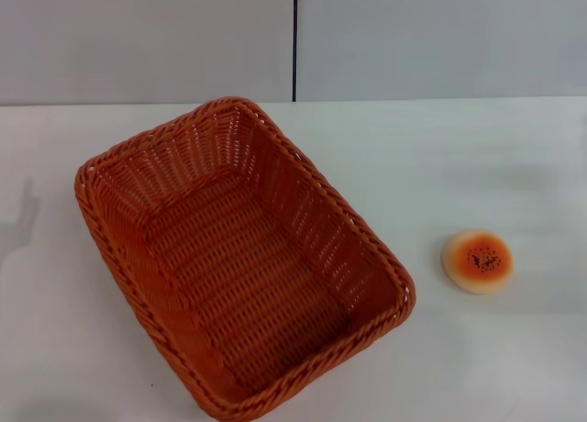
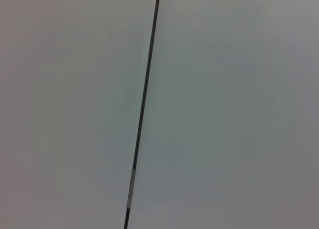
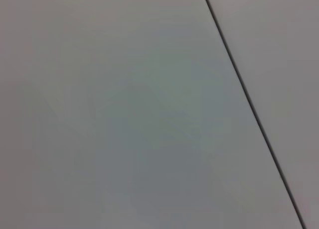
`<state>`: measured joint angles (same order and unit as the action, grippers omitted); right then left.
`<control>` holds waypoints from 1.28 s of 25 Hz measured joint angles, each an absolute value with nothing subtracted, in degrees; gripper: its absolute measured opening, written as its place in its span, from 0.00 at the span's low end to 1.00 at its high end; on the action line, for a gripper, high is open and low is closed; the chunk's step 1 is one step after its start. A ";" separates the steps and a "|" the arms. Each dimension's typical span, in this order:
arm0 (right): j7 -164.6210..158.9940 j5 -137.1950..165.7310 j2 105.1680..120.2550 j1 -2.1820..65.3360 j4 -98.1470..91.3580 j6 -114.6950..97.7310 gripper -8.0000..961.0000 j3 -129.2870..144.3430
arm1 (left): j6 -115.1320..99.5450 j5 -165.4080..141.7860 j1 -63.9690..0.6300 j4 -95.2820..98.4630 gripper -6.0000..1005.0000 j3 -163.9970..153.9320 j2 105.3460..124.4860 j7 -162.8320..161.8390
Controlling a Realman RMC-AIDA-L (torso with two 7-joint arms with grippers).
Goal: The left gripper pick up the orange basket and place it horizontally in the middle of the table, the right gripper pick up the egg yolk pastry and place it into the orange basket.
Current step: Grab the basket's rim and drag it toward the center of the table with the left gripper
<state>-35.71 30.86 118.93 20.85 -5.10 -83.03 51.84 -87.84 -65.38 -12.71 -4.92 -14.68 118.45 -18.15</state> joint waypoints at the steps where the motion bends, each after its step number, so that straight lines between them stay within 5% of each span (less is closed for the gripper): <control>1: -35.71 30.85 118.92 20.75 -5.10 -82.94 0.50 51.81 | -87.87 -65.39 -12.73 -4.93 0.72 -14.65 118.45 -18.20; 20: -35.72 30.85 118.85 20.29 -5.09 -82.85 0.50 51.69 | -89.43 -67.18 -12.71 -2.32 0.72 -16.20 118.06 -20.76; 32: -35.97 30.41 118.73 18.24 -6.93 -83.19 0.50 51.28 | -82.90 -76.09 -13.90 34.30 0.72 -32.82 118.05 -58.38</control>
<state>-35.97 30.41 118.73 18.24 -6.93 -83.19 51.28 -82.90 -76.09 -13.90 34.30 -32.82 118.05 -58.38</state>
